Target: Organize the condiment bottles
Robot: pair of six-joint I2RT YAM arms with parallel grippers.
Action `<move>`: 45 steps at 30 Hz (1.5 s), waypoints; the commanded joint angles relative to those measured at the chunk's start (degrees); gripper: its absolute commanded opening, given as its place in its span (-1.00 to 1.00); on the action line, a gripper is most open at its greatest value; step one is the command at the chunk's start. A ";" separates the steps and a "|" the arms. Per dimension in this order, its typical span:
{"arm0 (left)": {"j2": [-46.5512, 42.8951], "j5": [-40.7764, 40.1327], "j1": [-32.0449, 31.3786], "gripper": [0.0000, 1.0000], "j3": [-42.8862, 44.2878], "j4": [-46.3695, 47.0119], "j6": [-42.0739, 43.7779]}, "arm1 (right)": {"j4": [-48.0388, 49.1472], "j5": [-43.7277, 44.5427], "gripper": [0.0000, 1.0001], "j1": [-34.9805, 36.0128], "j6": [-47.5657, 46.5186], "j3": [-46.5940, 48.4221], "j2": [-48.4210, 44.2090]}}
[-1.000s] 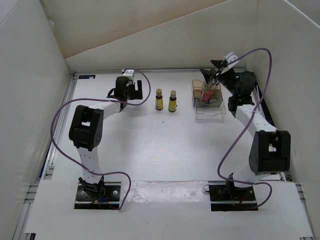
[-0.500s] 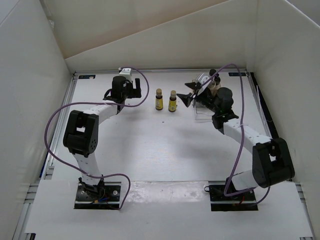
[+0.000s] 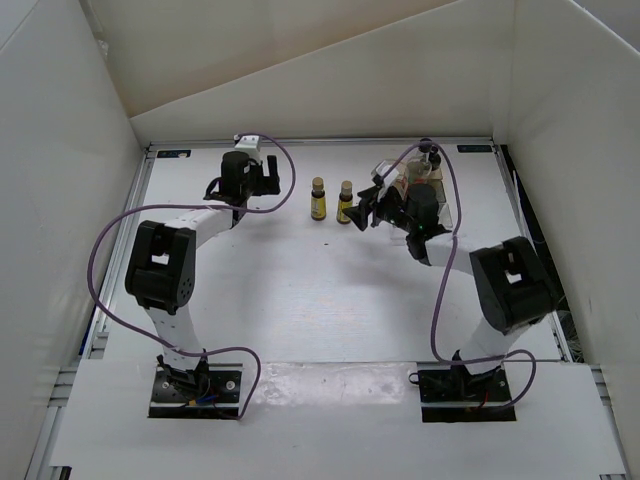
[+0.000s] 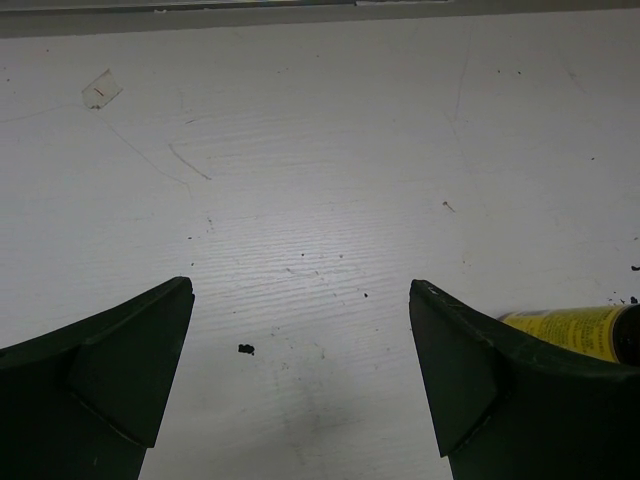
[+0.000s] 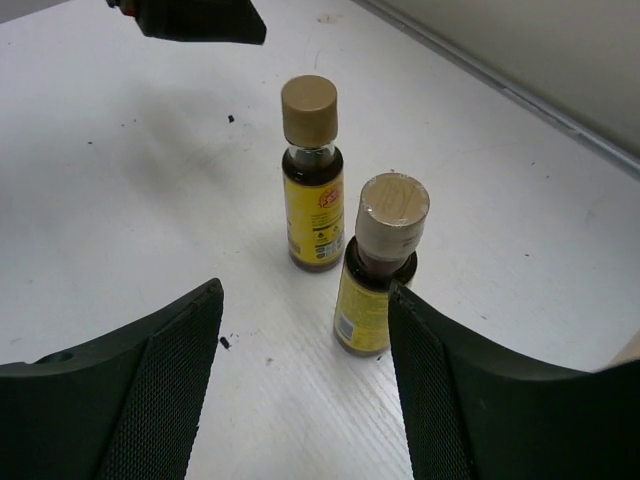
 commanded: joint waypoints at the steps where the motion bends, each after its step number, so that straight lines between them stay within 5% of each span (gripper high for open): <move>1: -0.92 0.33 0.64 0.99 0.73 1.09 -0.29 | 4.54 -1.55 0.40 -1.03 2.55 6.26 3.52; 9: 0.75 0.77 2.04 0.99 1.96 0.65 -0.38 | 4.81 -2.27 0.40 -2.26 3.97 13.03 12.04; 30: 1.98 1.29 2.92 0.99 3.54 -0.41 0.06 | 4.89 -3.50 0.37 -2.00 6.95 16.82 16.27; 33: 1.89 1.38 2.92 0.99 3.54 -0.58 0.32 | 4.89 -3.50 0.20 -1.74 6.87 17.26 16.62; 43: 1.19 1.47 3.01 0.99 2.22 -0.06 -0.38 | 4.54 -3.06 -1.00 -1.74 5.90 15.77 14.60; 45: 1.10 1.47 3.10 0.99 1.87 -0.05 -0.56 | 4.19 -3.23 -1.00 -1.91 5.64 15.25 13.29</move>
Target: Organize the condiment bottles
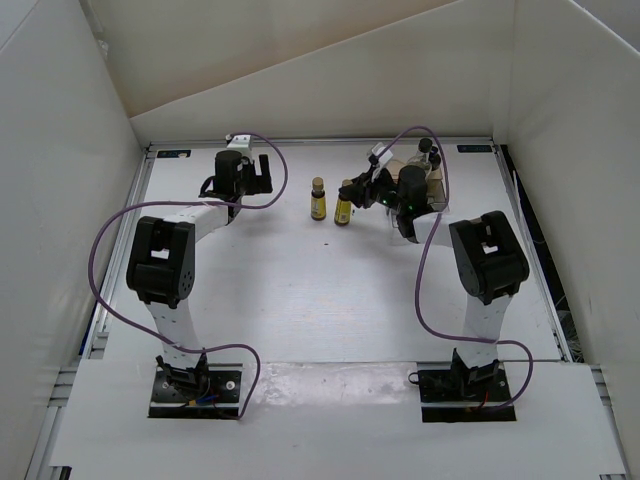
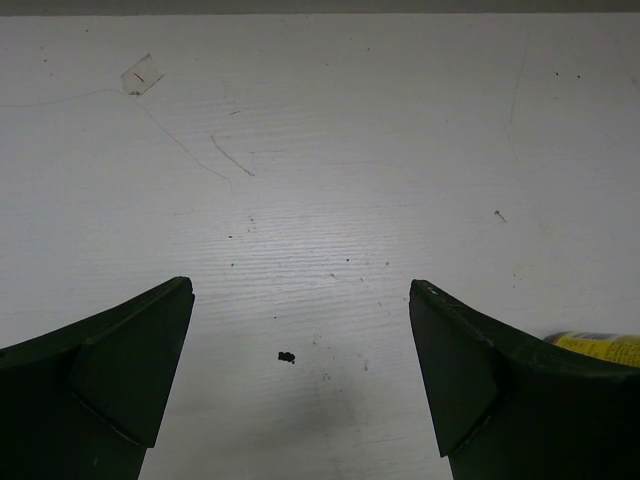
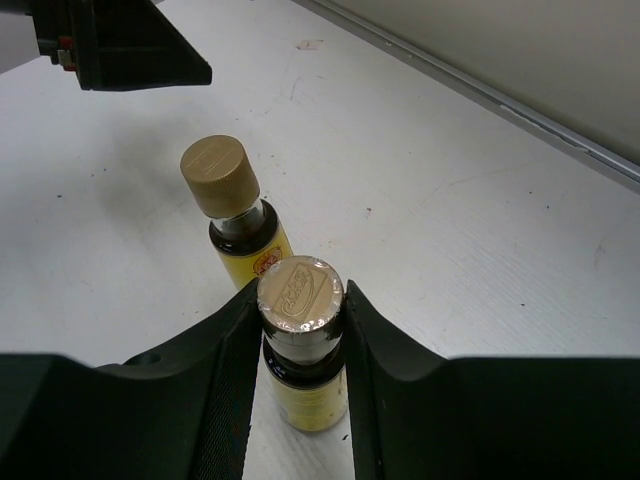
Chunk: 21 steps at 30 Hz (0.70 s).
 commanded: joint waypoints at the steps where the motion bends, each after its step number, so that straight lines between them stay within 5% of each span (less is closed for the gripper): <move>1: -1.83 0.94 0.17 0.99 0.34 0.45 -0.71 | 1.98 -0.11 -1.00 -0.03 -1.31 -0.12 -3.33; 21: -4.02 -0.11 -2.38 0.99 -1.24 0.71 -0.27 | -1.70 1.29 -1.00 -2.58 -6.93 -15.06 -30.39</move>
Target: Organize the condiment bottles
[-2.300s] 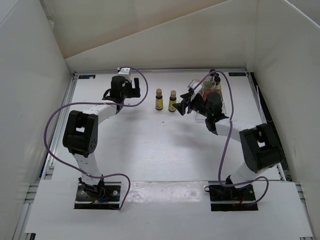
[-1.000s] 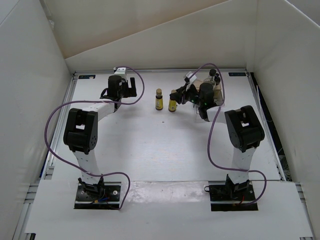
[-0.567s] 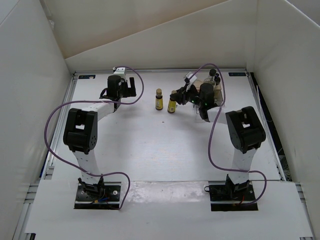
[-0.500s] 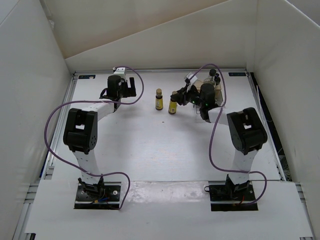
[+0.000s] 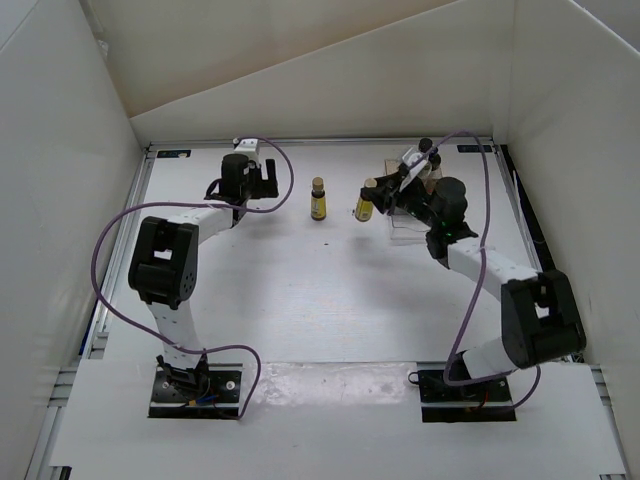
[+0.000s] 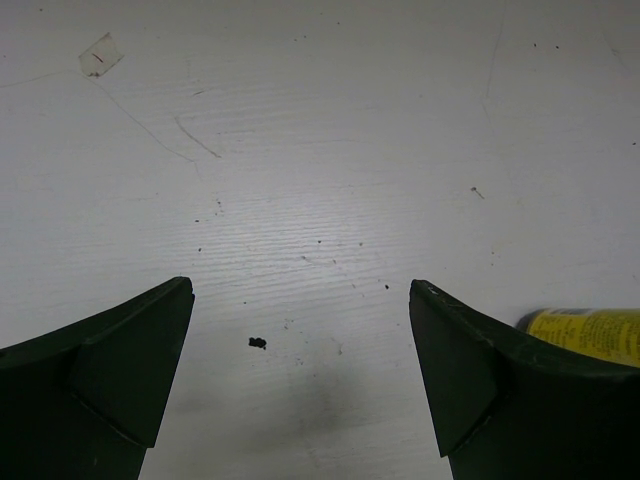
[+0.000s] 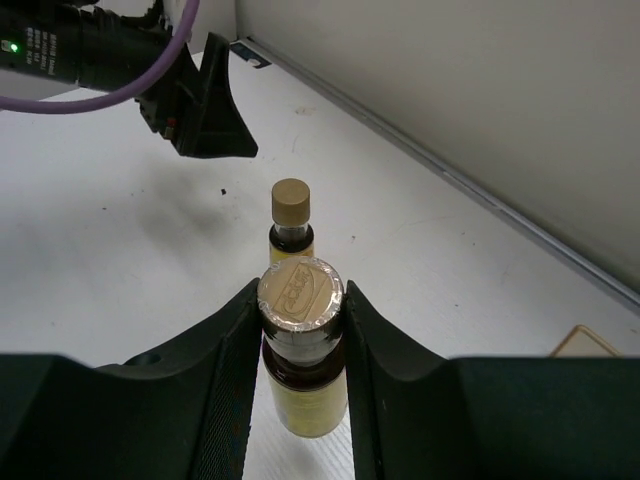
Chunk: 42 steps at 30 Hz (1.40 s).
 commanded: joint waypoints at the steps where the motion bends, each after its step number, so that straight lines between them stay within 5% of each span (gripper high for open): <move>1: -3.83 0.04 -0.92 0.99 0.02 0.62 0.06 | 2.23 2.56 -1.00 -1.31 -3.53 -1.99 -7.07; 9: -2.42 -0.13 -2.67 0.99 2.22 -0.08 0.50 | 1.16 6.35 -1.00 -6.76 -5.21 -6.40 -13.77; 42: 4.08 0.39 -3.38 0.99 9.25 -3.24 1.64 | 11.18 5.47 -1.00 -21.97 -2.49 -8.15 0.02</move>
